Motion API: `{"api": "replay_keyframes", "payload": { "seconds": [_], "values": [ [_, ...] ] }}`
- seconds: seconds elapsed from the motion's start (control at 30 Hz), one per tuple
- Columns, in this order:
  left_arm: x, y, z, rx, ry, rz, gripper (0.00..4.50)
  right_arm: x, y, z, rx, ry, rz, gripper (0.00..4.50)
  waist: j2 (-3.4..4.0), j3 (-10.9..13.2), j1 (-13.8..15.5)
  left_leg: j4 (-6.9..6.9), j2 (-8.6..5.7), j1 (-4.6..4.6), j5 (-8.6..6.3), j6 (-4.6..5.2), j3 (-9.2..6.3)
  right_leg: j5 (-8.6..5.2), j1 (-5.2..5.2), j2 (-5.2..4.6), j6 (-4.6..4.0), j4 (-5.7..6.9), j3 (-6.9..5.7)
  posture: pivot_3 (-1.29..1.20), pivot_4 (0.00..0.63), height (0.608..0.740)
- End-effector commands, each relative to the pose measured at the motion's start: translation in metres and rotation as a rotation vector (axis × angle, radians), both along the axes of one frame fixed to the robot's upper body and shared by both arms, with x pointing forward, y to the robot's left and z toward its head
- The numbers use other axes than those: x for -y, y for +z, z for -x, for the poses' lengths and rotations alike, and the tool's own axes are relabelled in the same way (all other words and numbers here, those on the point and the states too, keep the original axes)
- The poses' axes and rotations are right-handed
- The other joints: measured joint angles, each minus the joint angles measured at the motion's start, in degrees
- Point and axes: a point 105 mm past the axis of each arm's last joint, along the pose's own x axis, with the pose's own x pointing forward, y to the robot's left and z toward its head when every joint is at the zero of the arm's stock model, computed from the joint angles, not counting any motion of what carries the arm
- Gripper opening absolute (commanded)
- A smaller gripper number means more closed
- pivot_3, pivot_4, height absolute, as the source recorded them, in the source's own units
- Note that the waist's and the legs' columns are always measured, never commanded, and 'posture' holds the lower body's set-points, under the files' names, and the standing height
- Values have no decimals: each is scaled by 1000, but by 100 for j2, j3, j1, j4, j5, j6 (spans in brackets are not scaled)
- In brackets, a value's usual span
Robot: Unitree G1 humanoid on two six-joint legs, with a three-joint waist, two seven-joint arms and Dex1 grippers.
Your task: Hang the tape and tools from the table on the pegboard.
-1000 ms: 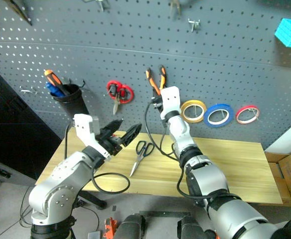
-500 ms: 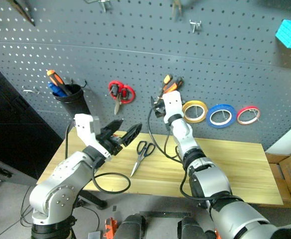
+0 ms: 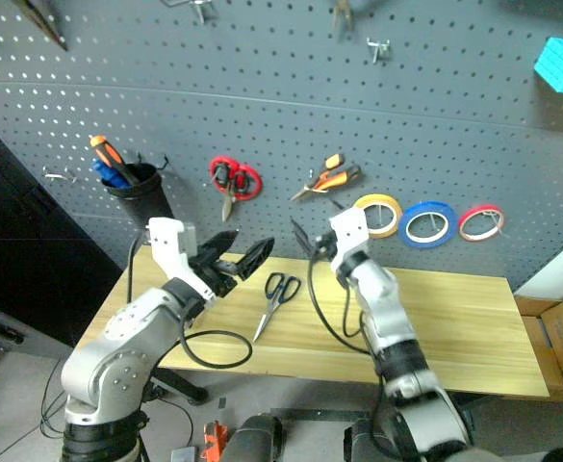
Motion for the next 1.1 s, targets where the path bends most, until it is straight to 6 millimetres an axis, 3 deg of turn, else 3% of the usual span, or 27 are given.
{"api": "replay_keyframes", "payload": {
  "seconds": [0.03, 0.3, 0.57, 0.8, 1.1],
  "values": [
    [3, 7, -7, 37, -1, -33, 4500, 0, 24, 16, 19, 64, -5, 4474, 3, 2, -50, 4, 0, 2, 0, 0, 3, 0, 0, 0, 1, 3, 3, 177, 114, 740],
    [-22, -44, -39, -121, 151, -253, 4500, 2, 23, 50, -32, 311, 183, 4474, 25, 15, -198, 3, 1, 14, 4, 6, 8, 3, 4, 1, -4, 0, 7, 119, 145, 740],
    [-31, -107, -58, -313, 230, -419, 4500, 12, -9, 62, -107, 432, 389, 4474, 49, 65, -225, 2, -1, 0, 1, 10, 10, -1, -2, 1, 2, -11, 9, 79, 180, 740],
    [-42, -161, -32, -561, 214, -454, 4500, 21, -31, 80, -92, 538, 584, 4474, 48, 287, -337, 4, 0, -5, 0, 11, 10, -3, -8, 0, 6, -7, 12, 29, 245, 740],
    [-38, -183, -16, -670, 140, -470, 4500, 23, -29, 84, -82, 568, 613, 4474, 76, 510, -442, 2, -3, -13, 0, 11, 7, -7, -18, -4, 15, 0, 14, -2, 291, 740]
  ]
}}
